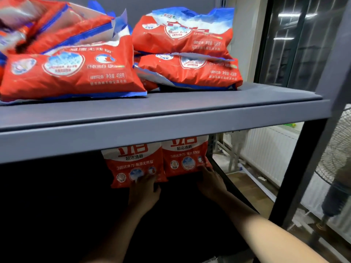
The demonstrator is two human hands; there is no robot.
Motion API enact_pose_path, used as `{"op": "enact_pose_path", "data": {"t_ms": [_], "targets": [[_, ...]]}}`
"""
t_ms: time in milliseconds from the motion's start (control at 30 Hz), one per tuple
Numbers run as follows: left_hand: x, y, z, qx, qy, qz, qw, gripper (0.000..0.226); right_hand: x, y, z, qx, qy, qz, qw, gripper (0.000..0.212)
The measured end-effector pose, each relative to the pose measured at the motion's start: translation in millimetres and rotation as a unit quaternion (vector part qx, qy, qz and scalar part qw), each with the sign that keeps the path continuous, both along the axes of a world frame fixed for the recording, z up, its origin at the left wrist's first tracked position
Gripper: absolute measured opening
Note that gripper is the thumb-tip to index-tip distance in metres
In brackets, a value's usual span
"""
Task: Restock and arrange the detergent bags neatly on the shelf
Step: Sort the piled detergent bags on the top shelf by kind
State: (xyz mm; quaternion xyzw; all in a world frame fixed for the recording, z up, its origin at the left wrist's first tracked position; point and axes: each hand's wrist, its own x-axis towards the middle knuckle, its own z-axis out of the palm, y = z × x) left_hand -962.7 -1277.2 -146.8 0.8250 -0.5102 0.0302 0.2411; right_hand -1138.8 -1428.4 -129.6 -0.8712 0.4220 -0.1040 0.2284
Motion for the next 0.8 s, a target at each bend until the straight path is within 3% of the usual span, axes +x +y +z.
{"op": "enact_pose_path", "data": {"t_ms": [267, 433, 500, 567, 667, 800], "targets": [[-66.7, 41.5, 60.0, 0.01, 0.002, 0.067, 0.998, 0.036, -53.2, 55.6, 54.8, -0.065, -0.031, 0.068, 0.995, 0.061], [-114.6, 80.1, 101.7, 0.033, 0.04, 0.076, 0.996, 0.045, -88.6, 94.1, 92.4, -0.084, -0.03, 0.069, 0.994, 0.056], [-137.8, 97.5, 122.4, 0.046, 0.056, 0.075, 0.995, 0.043, -103.7, 115.4, 111.1, -0.093, -0.021, 0.063, 0.993, 0.042], [-160.5, 116.3, 145.8, 0.01, 0.018, 0.065, 0.998, 0.039, -117.9, 138.0, 131.1, -0.122, -0.032, 0.057, 0.99, 0.027], [-183.4, 139.6, 182.8, -0.087, -0.051, 0.048, 0.994, 0.041, -136.6, 163.1, 159.9, -0.194, -0.119, 0.087, 0.97, 0.03], [-198.0, 160.7, 232.7, -0.174, -0.051, 0.018, 0.983, 0.043, -153.6, 183.4, 201.0, -0.172, -0.231, 0.112, 0.951, 0.019]]}}
